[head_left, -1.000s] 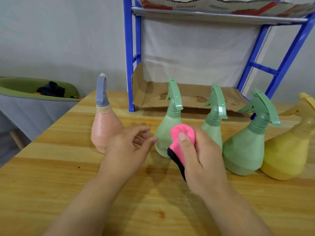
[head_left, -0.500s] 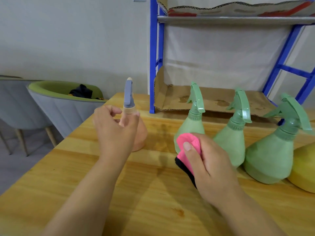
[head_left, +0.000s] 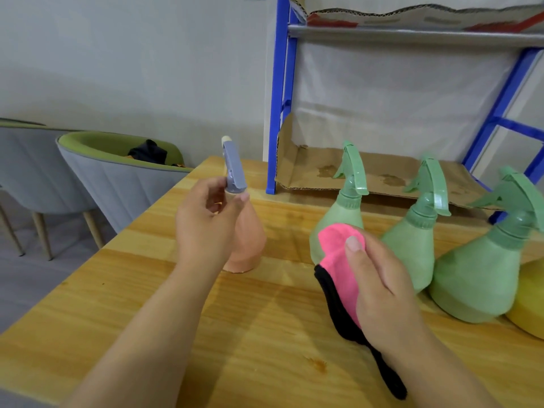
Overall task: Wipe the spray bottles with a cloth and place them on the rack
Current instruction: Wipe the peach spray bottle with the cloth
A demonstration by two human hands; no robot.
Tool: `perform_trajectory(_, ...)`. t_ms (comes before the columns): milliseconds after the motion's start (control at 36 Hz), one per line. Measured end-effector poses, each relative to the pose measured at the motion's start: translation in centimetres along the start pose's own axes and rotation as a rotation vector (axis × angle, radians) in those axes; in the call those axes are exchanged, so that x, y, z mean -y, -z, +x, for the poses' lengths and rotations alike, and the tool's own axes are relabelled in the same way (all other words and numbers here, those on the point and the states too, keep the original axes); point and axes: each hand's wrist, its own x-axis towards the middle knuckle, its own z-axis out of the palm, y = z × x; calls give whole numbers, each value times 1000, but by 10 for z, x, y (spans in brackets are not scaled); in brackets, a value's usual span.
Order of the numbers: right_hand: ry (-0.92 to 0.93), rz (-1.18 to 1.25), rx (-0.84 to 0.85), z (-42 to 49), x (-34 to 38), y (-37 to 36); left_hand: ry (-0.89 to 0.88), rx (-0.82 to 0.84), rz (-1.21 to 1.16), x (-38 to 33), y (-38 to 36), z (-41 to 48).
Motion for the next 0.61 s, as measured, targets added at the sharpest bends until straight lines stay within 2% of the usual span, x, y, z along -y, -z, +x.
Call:
perform_trajectory(194,-72,115,-36,-2,0,2,-59,163,-92,-9,5,-21)
perform_trajectory(389,-62,190,-34,1,1,5,-94,362,-256,-11,4,-42)
perform_trajectory(611,74,193,-93,-1,9,5,-12,362,-427,-4,-2,-52)
